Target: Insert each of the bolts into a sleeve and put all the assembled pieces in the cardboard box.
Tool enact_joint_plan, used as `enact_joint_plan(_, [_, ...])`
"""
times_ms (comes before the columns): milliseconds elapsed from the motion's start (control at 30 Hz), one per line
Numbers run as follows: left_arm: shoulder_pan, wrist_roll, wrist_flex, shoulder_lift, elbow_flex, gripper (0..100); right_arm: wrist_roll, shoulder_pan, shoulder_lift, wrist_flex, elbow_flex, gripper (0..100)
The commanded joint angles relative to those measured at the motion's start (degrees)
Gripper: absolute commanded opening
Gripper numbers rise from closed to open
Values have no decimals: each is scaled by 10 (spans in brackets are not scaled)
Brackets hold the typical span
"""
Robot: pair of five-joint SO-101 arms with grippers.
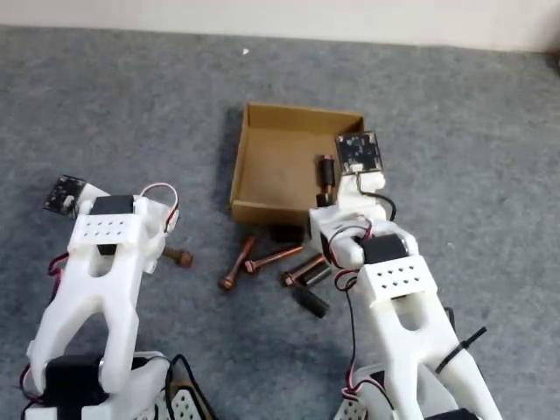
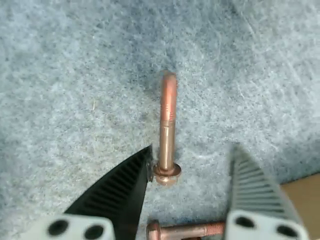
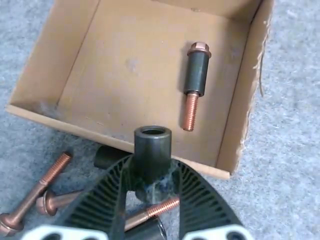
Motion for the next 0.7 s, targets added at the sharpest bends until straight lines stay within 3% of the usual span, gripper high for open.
enact_joint_plan(0, [-3,1,8,-24,-21,258,0,7,-26,-19,-2,5])
enact_joint_plan(133, [-7,-58,73,-53,-51,152,0,8,-26,-19,-2,5])
enact_joint_plan(367, [-4,-263,121,-151,-58,37,0,8,-26,-19,-2,5])
enact_joint_plan(667, [-7,-652,102,-189,-51,6,0,14,-26,-20,-3,5])
